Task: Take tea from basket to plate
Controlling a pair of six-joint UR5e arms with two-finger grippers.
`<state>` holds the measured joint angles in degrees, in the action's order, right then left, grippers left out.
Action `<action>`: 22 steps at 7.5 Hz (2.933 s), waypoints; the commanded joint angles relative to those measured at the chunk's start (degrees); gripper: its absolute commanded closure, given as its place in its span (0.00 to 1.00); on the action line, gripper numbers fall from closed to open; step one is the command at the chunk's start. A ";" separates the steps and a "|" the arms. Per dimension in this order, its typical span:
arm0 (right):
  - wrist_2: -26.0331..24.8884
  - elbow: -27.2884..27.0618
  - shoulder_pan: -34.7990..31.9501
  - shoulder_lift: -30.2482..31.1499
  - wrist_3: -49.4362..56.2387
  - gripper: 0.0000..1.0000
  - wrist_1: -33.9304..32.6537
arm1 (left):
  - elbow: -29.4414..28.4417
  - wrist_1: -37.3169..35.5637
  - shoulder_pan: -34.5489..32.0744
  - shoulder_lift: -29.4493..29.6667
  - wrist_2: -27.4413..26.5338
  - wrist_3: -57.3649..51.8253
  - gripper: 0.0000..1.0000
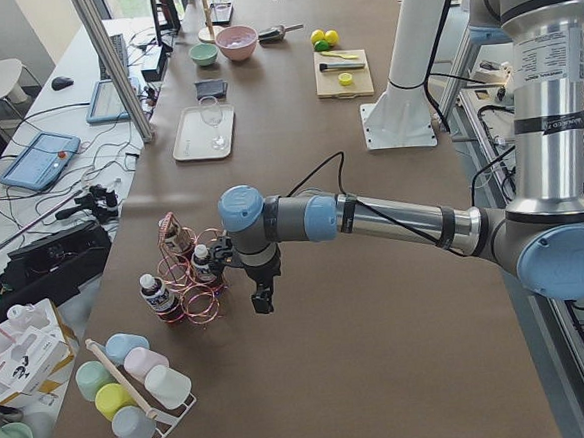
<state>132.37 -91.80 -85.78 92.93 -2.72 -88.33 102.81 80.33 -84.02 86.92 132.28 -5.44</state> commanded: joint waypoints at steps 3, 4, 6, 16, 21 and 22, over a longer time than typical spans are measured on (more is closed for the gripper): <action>-0.27 0.57 0.00 0.06 0.00 0.00 -0.09 | -0.06 -0.09 0.17 0.00 0.00 -0.01 0.01; -0.27 0.57 0.00 0.15 0.00 0.00 0.00 | 0.11 -0.44 0.17 0.00 0.09 0.08 0.01; -0.18 0.49 0.00 0.23 0.00 0.00 0.00 | -0.50 -6.55 -2.27 0.00 9.34 1.22 0.01; -0.27 0.57 0.00 0.50 0.00 0.00 0.00 | -6.64 -10.97 -8.70 19.13 10.02 61.59 0.01; -0.27 1.10 0.00 0.32 0.00 0.00 0.00 | -23.14 -11.17 -9.67 32.58 6.16 70.01 0.01; -0.27 1.19 0.00 0.24 0.00 0.00 0.00 | -24.92 -8.29 -9.41 32.78 6.15 74.65 0.01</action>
<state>132.10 -90.70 -85.78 93.34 -2.72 -88.33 82.31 69.15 -93.77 117.29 139.60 63.05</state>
